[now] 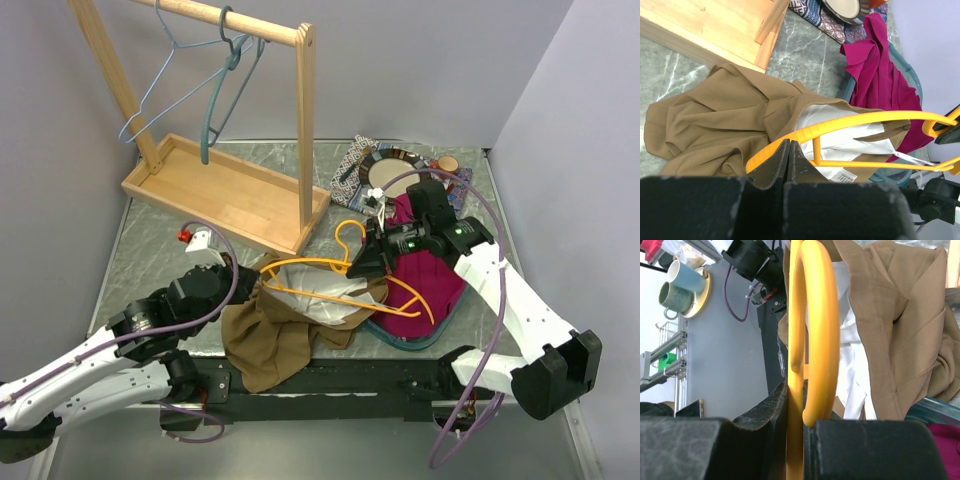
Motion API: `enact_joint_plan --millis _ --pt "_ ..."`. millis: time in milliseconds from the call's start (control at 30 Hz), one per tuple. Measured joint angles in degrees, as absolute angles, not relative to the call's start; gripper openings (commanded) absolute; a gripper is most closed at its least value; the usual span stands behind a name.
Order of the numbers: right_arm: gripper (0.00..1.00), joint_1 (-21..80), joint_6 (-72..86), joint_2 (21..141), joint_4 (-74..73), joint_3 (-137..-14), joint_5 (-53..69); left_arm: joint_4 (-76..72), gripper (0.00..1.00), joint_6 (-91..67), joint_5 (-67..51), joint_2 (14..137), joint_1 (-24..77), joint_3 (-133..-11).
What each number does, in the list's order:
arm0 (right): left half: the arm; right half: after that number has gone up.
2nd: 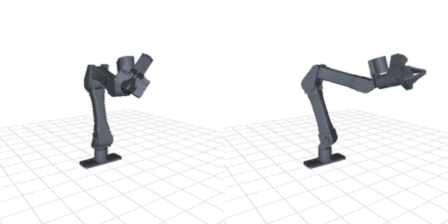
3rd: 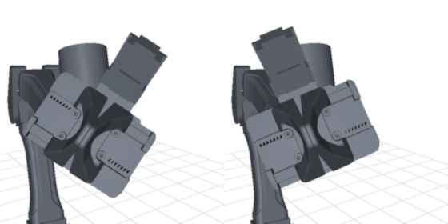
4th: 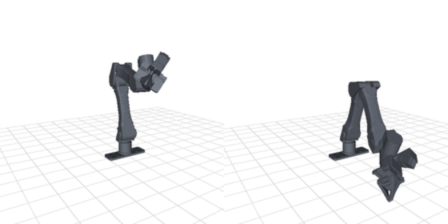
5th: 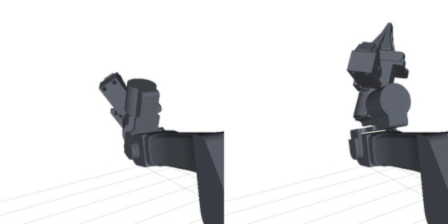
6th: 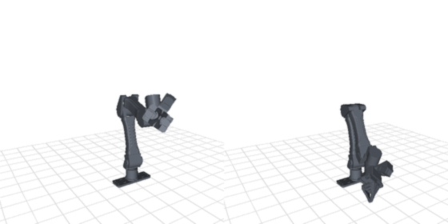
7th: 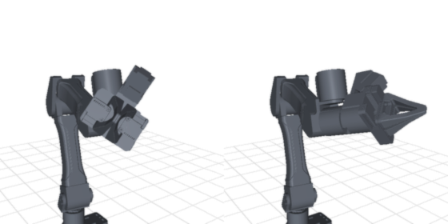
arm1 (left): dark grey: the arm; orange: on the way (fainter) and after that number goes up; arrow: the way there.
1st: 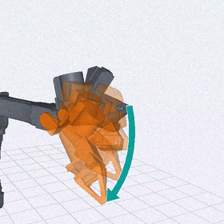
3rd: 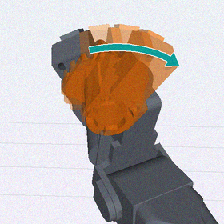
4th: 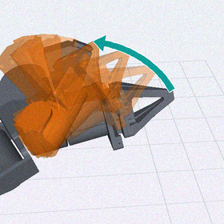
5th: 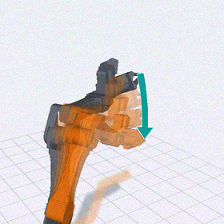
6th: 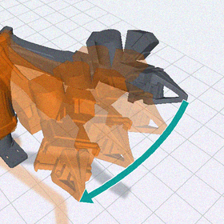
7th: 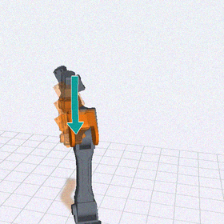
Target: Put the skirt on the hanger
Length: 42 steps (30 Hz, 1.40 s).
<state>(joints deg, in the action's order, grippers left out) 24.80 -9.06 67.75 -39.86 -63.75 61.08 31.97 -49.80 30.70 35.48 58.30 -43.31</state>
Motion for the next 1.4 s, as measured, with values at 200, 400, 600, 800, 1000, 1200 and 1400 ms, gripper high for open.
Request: enact_joint_plan --millis 200,400,600,800,1000,1200,1400 --pt "0.00 24.3 -9.5 68.6 -41.2 -65.9 61.0 30.5 0.01 -47.8 28.9 35.5 58.2 -43.2" --pt "0.00 23.2 -10.4 69.6 -41.4 -68.6 62.1 30.4 0.01 -46.9 27.1 36.2 58.2 -42.2" --pt "0.00 22.7 -11.4 69.6 -42.1 -68.7 62.7 30.6 0.01 -46.2 27.0 35.8 58.2 -42.0" --pt "0.00 22.6 -12.8 69.5 -44.3 -68.7 62.6 31.4 0.01 -46.2 27.9 35.0 58.2 -42.0" --pt "0.00 22.6 -12.9 68.8 -44.2 -68.5 62.4 31.6 0.01 -46.2 28.5 34.3 58.2 -42.0" --pt "0.00 22.6 -12.5 68.6 -44.1 -67.2 62.4 31.7 0.01 -46.2 28.6 34.3 58.2 -42.0" --pt "0.00 22.6 -11.9 68.5 -43.8 -66.3 62.6 31.5 0.01 -46.1 28.5 34.3 58.2 -42.0"
